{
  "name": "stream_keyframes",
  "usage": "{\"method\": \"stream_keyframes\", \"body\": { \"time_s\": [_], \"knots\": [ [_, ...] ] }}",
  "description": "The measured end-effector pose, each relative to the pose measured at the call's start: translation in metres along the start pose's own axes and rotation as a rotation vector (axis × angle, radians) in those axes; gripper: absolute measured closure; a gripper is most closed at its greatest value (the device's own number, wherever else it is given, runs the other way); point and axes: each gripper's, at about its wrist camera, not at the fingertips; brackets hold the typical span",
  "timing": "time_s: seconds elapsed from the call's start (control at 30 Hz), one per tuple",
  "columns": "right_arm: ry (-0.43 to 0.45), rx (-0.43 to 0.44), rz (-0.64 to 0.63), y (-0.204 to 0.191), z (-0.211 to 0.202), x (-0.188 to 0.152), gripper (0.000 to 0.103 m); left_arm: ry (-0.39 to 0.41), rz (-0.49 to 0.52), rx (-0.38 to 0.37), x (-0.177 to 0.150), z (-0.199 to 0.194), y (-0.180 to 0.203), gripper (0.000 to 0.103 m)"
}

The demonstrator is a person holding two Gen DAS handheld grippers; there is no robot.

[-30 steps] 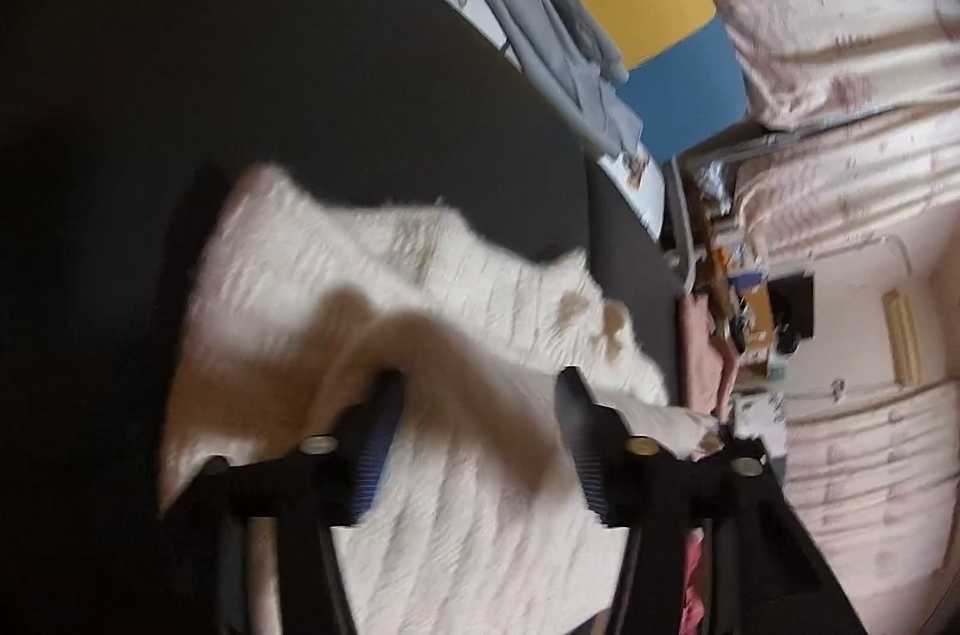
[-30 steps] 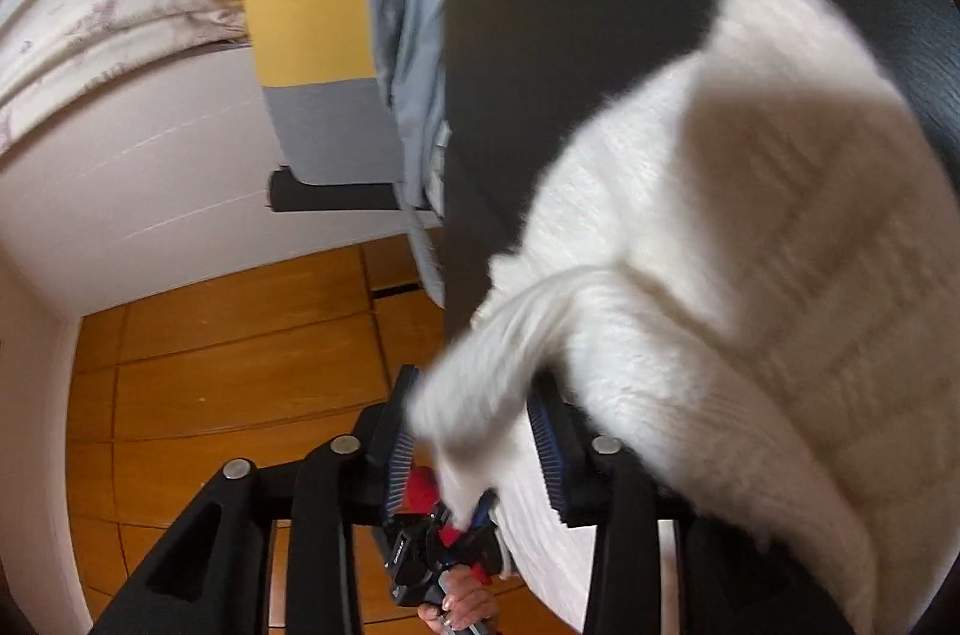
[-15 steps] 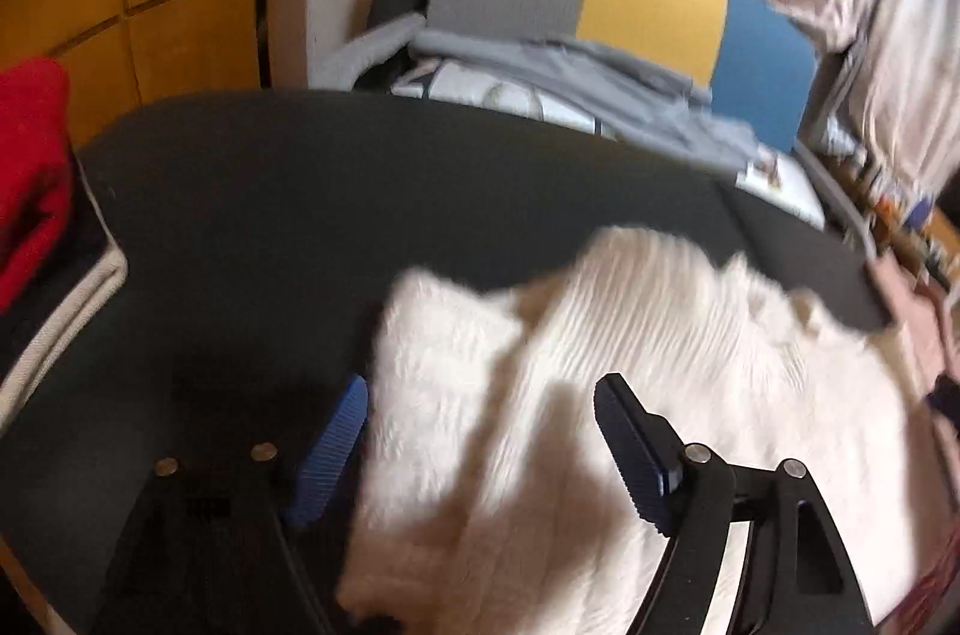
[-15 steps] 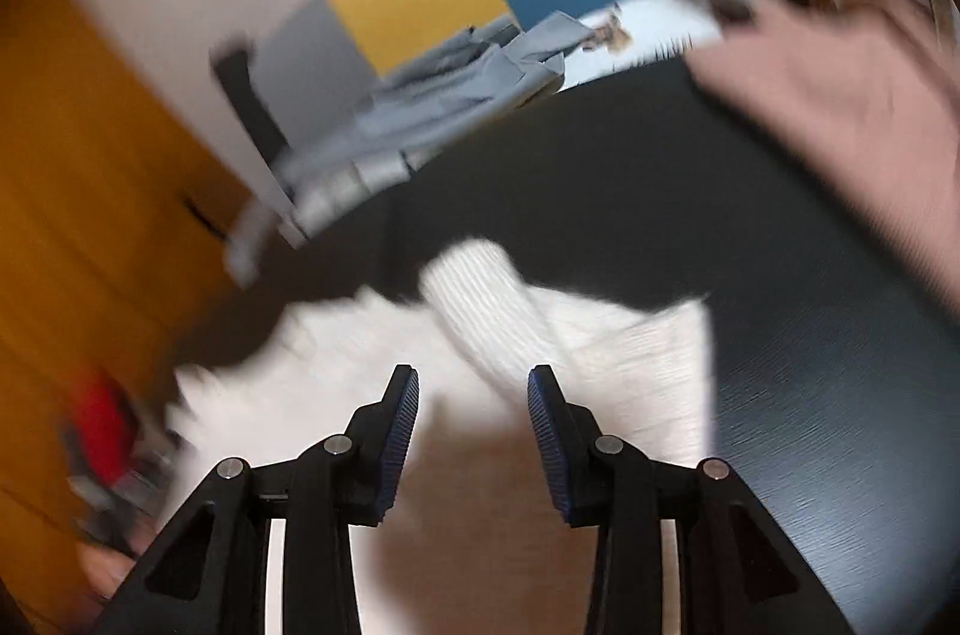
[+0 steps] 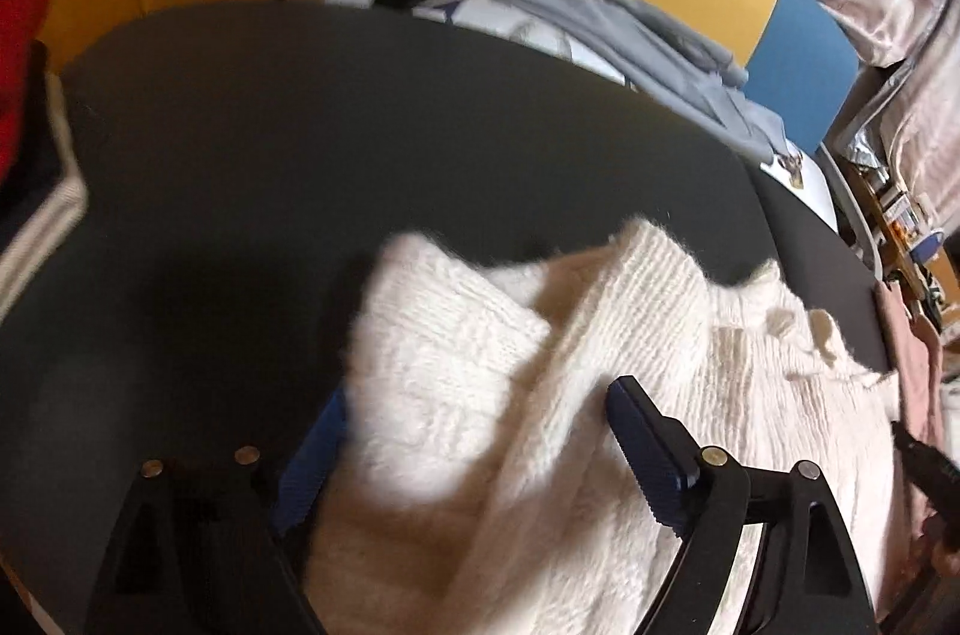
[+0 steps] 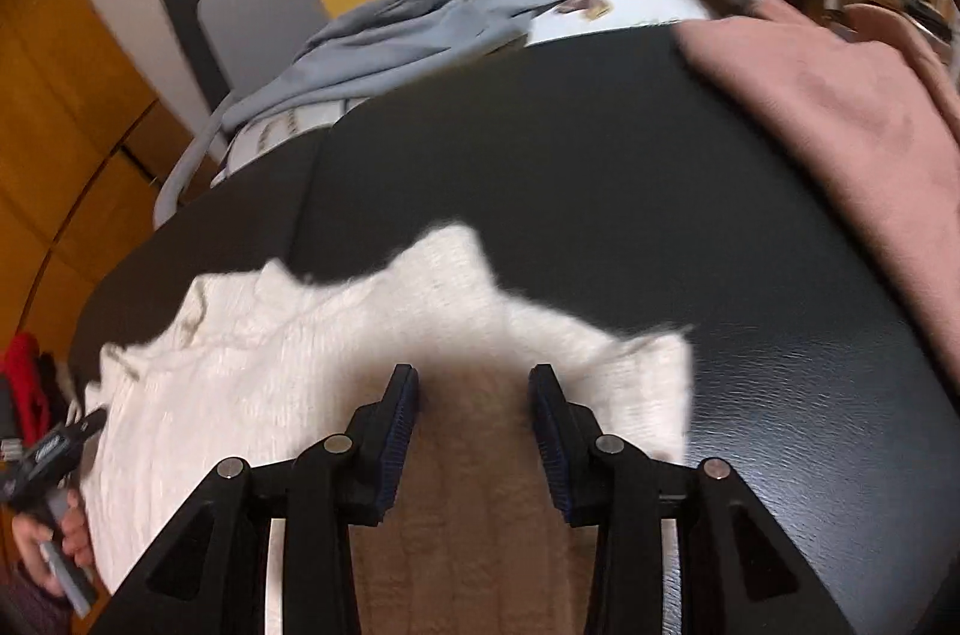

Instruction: Fold clothes

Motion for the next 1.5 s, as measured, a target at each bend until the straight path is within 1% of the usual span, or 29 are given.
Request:
{"method": "stream_keyframes", "body": {
  "time_s": [0.03, 0.07, 0.1, 0.13, 0.17, 0.2, 0.27, 0.4, 0.47, 0.5, 0.57, 0.6, 0.67, 0.7, 0.73, 0.8, 0.83, 0.93, 0.97, 1.07, 1.2, 1.3, 1.33, 1.37, 1.43, 1.47, 1.5],
  "knots": [
    [0.011, 0.017, -0.026, -0.001, -0.002, -0.002, 0.073, -0.010, 0.000, -0.006, 0.002, 0.003, 0.002, 0.022],
    [0.020, 0.021, -0.047, -0.001, -0.005, -0.003, 0.085, -0.004, 0.013, -0.007, 0.004, 0.002, 0.005, 0.031],
    [0.026, 0.009, -0.060, -0.004, -0.007, -0.004, 0.092, 0.004, 0.036, -0.005, 0.004, 0.000, 0.008, 0.057],
    [0.033, -0.003, -0.072, -0.006, -0.009, -0.005, 0.093, 0.007, 0.060, -0.004, 0.004, -0.003, 0.011, 0.067],
    [0.040, -0.014, -0.085, -0.009, -0.010, -0.006, 0.093, 0.018, 0.082, -0.005, 0.004, -0.007, 0.012, 0.070],
    [0.046, -0.026, -0.097, -0.011, -0.012, -0.007, 0.095, 0.032, 0.101, -0.006, 0.003, -0.013, 0.013, 0.075],
    [0.080, -0.028, -0.086, -0.013, -0.023, -0.006, 0.096, 0.038, 0.106, -0.006, 0.002, -0.016, 0.011, 0.078],
    [0.185, 0.008, -0.020, -0.011, -0.051, -0.002, 0.096, 0.041, 0.102, -0.005, -0.001, -0.017, 0.006, 0.081],
    [0.212, -0.006, -0.006, -0.009, -0.052, -0.002, 0.096, 0.043, 0.100, -0.005, -0.002, -0.017, 0.003, 0.081],
    [0.208, -0.021, -0.005, -0.008, -0.047, -0.002, 0.096, 0.044, 0.099, -0.004, -0.003, -0.018, 0.002, 0.081],
    [0.171, -0.061, -0.003, -0.003, -0.027, -0.006, 0.096, 0.046, 0.097, -0.004, -0.004, -0.018, -0.001, 0.081],
    [0.157, -0.084, -0.004, 0.000, -0.016, -0.009, 0.096, 0.051, 0.099, 0.006, -0.006, -0.016, -0.001, 0.079],
    [0.141, -0.109, 0.008, 0.010, 0.001, -0.014, 0.096, 0.068, 0.106, 0.036, -0.011, -0.010, 0.000, 0.067],
    [0.149, -0.095, 0.024, 0.012, 0.001, -0.014, 0.094, 0.076, 0.110, 0.051, -0.013, -0.007, 0.001, 0.061],
    [0.151, -0.088, 0.034, 0.014, 0.000, -0.014, 0.093, 0.076, 0.098, 0.057, -0.014, -0.007, -0.002, 0.051],
    [0.155, -0.072, 0.050, 0.017, -0.001, -0.013, 0.089, 0.067, 0.057, 0.059, -0.014, -0.009, -0.010, 0.039],
    [0.156, -0.059, 0.053, 0.018, -0.001, -0.013, 0.088, 0.066, 0.030, 0.049, -0.013, -0.010, -0.017, 0.039],
    [0.154, -0.014, 0.083, 0.026, -0.001, -0.012, 0.087, 0.143, -0.151, 0.058, -0.024, -0.037, -0.048, 0.039],
    [0.155, 0.003, 0.095, 0.029, -0.001, -0.012, 0.086, 0.154, -0.155, 0.064, -0.026, -0.043, -0.049, 0.039],
    [0.158, 0.035, 0.123, 0.034, -0.001, -0.013, 0.086, 0.159, -0.067, 0.080, -0.031, -0.052, -0.039, 0.040],
    [0.168, 0.031, 0.122, 0.033, -0.002, -0.016, 0.086, 0.167, 0.051, 0.102, -0.037, -0.065, -0.025, 0.041],
    [0.175, 0.022, 0.115, 0.031, -0.002, -0.017, 0.086, 0.146, 0.208, 0.102, -0.030, -0.052, 0.006, 0.039],
    [0.177, 0.021, 0.115, 0.031, -0.002, -0.018, 0.086, 0.133, 0.250, 0.113, -0.026, -0.044, 0.015, 0.039],
    [0.178, 0.021, 0.114, 0.032, -0.002, -0.017, 0.086, 0.106, 0.277, 0.143, -0.020, -0.033, 0.022, 0.039],
    [0.181, 0.017, 0.111, 0.032, -0.002, -0.016, 0.086, 0.068, 0.276, 0.191, -0.011, -0.014, 0.025, 0.039],
    [0.184, 0.014, 0.107, 0.031, -0.001, -0.016, 0.086, 0.055, 0.258, 0.206, -0.009, -0.007, 0.024, 0.038],
    [0.187, 0.009, 0.102, 0.031, -0.001, -0.016, 0.086, 0.047, 0.238, 0.209, -0.007, -0.003, 0.022, 0.034]
  ]
}}
Point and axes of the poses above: each gripper's, at about its wrist camera, not at the fingertips, and z roughly the way its jaws point, y to its right, x to its top, and after that the axes turned 15 degrees about z, right-handed
